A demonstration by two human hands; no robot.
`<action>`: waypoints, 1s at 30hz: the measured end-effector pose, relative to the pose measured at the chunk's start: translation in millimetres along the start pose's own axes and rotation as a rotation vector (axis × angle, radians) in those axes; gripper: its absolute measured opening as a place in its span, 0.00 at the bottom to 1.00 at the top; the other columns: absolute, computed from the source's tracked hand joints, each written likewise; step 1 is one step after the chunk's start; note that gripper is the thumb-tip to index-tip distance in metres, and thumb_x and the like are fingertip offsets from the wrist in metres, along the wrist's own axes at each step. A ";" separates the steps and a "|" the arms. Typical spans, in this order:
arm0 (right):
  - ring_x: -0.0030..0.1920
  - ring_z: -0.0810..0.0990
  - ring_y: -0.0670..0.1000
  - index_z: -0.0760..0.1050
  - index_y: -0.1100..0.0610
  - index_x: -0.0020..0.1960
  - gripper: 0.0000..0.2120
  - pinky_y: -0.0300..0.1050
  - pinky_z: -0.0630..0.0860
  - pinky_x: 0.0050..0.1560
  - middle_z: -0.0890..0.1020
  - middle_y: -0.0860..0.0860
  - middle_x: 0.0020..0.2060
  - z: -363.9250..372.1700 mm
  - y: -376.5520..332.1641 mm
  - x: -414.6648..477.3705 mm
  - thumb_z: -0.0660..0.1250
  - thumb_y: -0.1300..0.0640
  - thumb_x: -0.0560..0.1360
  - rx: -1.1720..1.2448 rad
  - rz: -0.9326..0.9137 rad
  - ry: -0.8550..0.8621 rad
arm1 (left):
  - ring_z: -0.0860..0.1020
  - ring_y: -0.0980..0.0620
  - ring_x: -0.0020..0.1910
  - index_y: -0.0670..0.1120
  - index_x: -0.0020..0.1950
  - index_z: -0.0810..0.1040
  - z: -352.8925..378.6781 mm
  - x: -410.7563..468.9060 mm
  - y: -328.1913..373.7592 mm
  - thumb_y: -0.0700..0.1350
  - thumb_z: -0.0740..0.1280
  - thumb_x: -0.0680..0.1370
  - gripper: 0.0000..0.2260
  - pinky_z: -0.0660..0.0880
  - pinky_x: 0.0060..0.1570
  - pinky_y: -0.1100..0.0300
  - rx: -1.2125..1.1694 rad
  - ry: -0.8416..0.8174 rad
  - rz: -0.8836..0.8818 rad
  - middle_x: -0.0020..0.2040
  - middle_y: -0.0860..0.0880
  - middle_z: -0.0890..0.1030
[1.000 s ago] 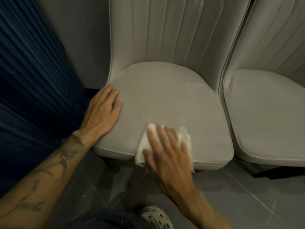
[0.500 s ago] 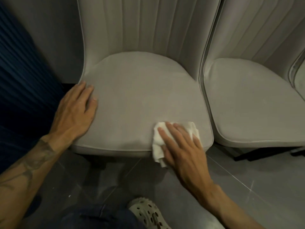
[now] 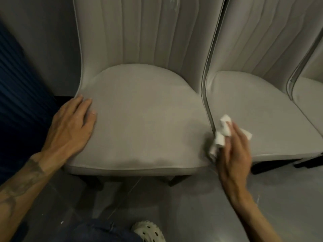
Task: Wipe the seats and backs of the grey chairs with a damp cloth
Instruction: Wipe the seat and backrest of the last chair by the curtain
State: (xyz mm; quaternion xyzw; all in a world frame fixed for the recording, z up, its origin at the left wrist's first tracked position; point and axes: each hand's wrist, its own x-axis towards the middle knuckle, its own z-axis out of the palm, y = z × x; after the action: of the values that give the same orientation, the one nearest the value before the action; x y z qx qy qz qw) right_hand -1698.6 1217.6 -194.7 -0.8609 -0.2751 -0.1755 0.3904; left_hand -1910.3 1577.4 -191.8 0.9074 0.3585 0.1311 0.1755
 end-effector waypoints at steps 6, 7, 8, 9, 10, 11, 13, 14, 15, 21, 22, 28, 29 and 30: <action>0.77 0.68 0.54 0.69 0.51 0.78 0.20 0.28 0.54 0.75 0.66 0.54 0.79 65.9 -21.5 67.2 0.56 0.52 0.87 -0.069 -0.090 -0.340 | 0.63 0.39 0.81 0.44 0.82 0.68 -2.4 22.2 6.3 0.55 0.56 0.88 0.25 0.59 0.80 0.42 0.011 0.022 -0.033 0.83 0.42 0.65; 0.77 0.68 0.54 0.69 0.52 0.78 0.20 0.29 0.54 0.75 0.66 0.54 0.79 71.5 -21.5 83.0 0.56 0.53 0.87 -0.067 -0.094 -0.322 | 0.63 0.40 0.81 0.44 0.81 0.68 -2.9 29.6 8.9 0.53 0.57 0.88 0.24 0.58 0.80 0.42 0.004 0.026 -0.045 0.83 0.42 0.65; 0.77 0.68 0.55 0.69 0.53 0.78 0.20 0.33 0.56 0.76 0.67 0.55 0.79 78.2 -23.3 99.9 0.56 0.53 0.87 -0.066 -0.112 -0.270 | 0.62 0.40 0.81 0.44 0.81 0.68 -3.4 38.3 12.2 0.52 0.58 0.87 0.24 0.58 0.80 0.43 -0.004 0.029 -0.053 0.83 0.42 0.65; 0.78 0.67 0.56 0.69 0.55 0.78 0.20 0.39 0.59 0.78 0.67 0.56 0.79 87.6 -26.5 117.1 0.56 0.54 0.87 -0.063 -0.144 -0.207 | 0.62 0.41 0.81 0.44 0.81 0.68 -4.0 47.5 15.1 0.51 0.58 0.86 0.24 0.58 0.79 0.43 -0.009 0.034 -0.056 0.83 0.43 0.65; 0.79 0.66 0.56 0.69 0.56 0.78 0.20 0.45 0.61 0.79 0.66 0.57 0.79 99.1 -29.6 133.0 0.57 0.56 0.87 -0.068 -0.186 -0.153 | 0.62 0.41 0.81 0.44 0.81 0.68 -4.9 56.5 17.9 0.52 0.58 0.86 0.25 0.58 0.79 0.43 -0.011 0.044 -0.058 0.83 0.43 0.64; 0.80 0.65 0.58 0.68 0.58 0.78 0.21 0.49 0.62 0.79 0.65 0.59 0.79 112.4 -32.1 148.1 0.58 0.56 0.87 -0.091 -0.227 -0.116 | 0.62 0.41 0.81 0.44 0.81 0.68 -5.9 66.2 20.7 0.53 0.57 0.86 0.25 0.59 0.79 0.43 -0.016 0.059 -0.056 0.83 0.43 0.64; 0.82 0.60 0.60 0.65 0.59 0.80 0.24 0.56 0.66 0.77 0.62 0.61 0.81 139.7 -33.0 171.4 0.59 0.54 0.86 -0.217 -0.257 -0.122 | 0.63 0.39 0.81 0.42 0.81 0.67 -8.0 84.4 27.7 0.55 0.53 0.86 0.27 0.61 0.79 0.41 -0.019 0.114 -0.036 0.83 0.41 0.64; 0.83 0.56 0.60 0.62 0.59 0.81 0.26 0.60 0.67 0.76 0.59 0.59 0.82 152.1 -32.7 180.8 0.58 0.51 0.86 -0.305 -0.248 -0.150 | 0.65 0.37 0.80 0.41 0.81 0.68 -9.2 93.8 31.5 0.54 0.51 0.87 0.27 0.62 0.78 0.39 -0.015 0.164 -0.012 0.83 0.40 0.64; 0.84 0.52 0.58 0.59 0.58 0.83 0.28 0.63 0.67 0.75 0.56 0.57 0.83 163.2 -31.7 189.4 0.57 0.48 0.86 -0.390 -0.251 -0.171 | 0.66 0.35 0.79 0.40 0.80 0.69 -10.9 103.5 34.9 0.51 0.51 0.87 0.25 0.63 0.77 0.38 -0.005 0.221 0.016 0.82 0.39 0.65; 0.85 0.47 0.55 0.52 0.56 0.84 0.34 0.68 0.58 0.76 0.46 0.52 0.85 195.5 -22.5 241.0 0.63 0.48 0.84 -0.606 -0.498 -0.155 | 0.62 0.32 0.80 0.40 0.82 0.65 -29.4 163.4 46.9 0.48 0.57 0.83 0.27 0.60 0.77 0.35 0.116 0.431 0.121 0.84 0.36 0.59; 0.85 0.47 0.55 0.51 0.56 0.84 0.37 0.66 0.56 0.77 0.45 0.51 0.85 197.3 -21.3 247.6 0.66 0.50 0.83 -0.620 -0.533 -0.138 | 0.60 0.32 0.82 0.40 0.83 0.64 -32.8 172.9 46.5 0.48 0.57 0.83 0.28 0.58 0.78 0.35 0.151 0.453 0.136 0.85 0.37 0.57; 0.85 0.45 0.54 0.46 0.56 0.85 0.35 0.68 0.62 0.72 0.46 0.51 0.85 185.8 -38.9 305.2 0.59 0.52 0.84 -0.591 -0.630 0.045 | 0.53 0.36 0.85 0.41 0.86 0.53 -50.9 238.9 51.9 0.50 0.56 0.85 0.31 0.51 0.83 0.37 0.213 0.632 0.181 0.86 0.38 0.51; 0.85 0.44 0.54 0.47 0.55 0.85 0.33 0.67 0.62 0.72 0.46 0.50 0.85 181.5 -50.0 322.1 0.56 0.49 0.85 -0.568 -0.620 0.090 | 0.53 0.36 0.84 0.41 0.86 0.52 -53.6 250.6 53.8 0.50 0.57 0.85 0.32 0.51 0.83 0.37 0.207 0.663 0.188 0.86 0.38 0.50; 0.85 0.44 0.53 0.48 0.55 0.85 0.31 0.66 0.63 0.72 0.45 0.49 0.85 177.0 -62.6 341.2 0.55 0.47 0.86 -0.546 -0.612 0.130 | 0.53 0.36 0.85 0.41 0.86 0.51 -56.0 261.7 55.5 0.50 0.57 0.85 0.32 0.50 0.83 0.38 0.205 0.693 0.196 0.86 0.37 0.50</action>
State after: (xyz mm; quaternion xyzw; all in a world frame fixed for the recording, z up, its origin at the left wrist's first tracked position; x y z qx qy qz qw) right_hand -1452.8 1502.5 -94.5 -0.7984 -0.4366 -0.4040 0.0939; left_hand -1711.7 1734.4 -88.9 0.8521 0.3196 0.4099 -0.0615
